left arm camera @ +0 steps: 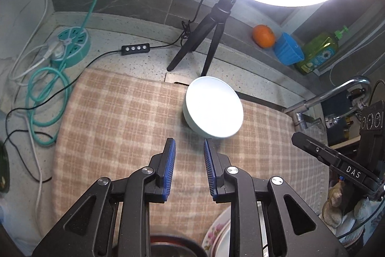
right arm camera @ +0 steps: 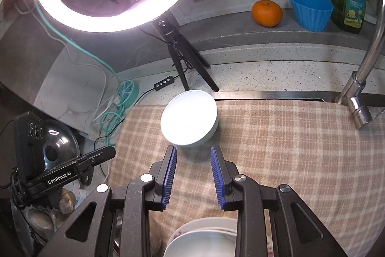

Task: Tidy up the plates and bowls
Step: 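Move the left gripper to the pale blue ceramic bowl rim, then close the left gripper on the pale blue bowl rim, then lift the pale blue bowl and carry it toward the nested steel bowls, then lower the pale blue bowl into the red-exterior bowl and release it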

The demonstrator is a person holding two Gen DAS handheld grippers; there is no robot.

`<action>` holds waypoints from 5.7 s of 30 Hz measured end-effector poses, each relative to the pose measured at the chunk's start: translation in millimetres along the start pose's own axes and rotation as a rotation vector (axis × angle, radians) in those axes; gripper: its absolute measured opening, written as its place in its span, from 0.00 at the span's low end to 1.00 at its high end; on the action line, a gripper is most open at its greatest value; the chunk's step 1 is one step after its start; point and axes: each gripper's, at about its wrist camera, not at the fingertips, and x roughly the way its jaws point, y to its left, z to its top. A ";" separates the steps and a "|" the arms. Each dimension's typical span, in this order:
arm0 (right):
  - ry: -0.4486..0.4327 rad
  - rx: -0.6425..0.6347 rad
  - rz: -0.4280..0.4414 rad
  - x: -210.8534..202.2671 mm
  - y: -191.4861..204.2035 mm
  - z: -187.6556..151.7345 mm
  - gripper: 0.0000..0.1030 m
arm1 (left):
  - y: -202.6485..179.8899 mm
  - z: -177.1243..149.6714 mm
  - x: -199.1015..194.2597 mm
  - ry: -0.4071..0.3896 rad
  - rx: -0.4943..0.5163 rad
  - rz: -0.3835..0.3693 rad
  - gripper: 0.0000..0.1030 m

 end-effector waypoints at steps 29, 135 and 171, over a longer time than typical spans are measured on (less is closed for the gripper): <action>0.114 0.091 0.014 97.1 -39.4 33.3 0.26 | 2.1 46.7 85.0 0.108 -0.006 0.056 0.22; 0.175 -0.074 0.106 8.2 101.1 -136.9 0.08 | 59.0 -134.4 -76.3 0.032 -0.064 -0.014 0.06; 0.265 -0.114 0.066 45.2 109.3 -159.9 0.11 | 80.3 -161.1 -53.7 0.103 -0.093 0.024 0.06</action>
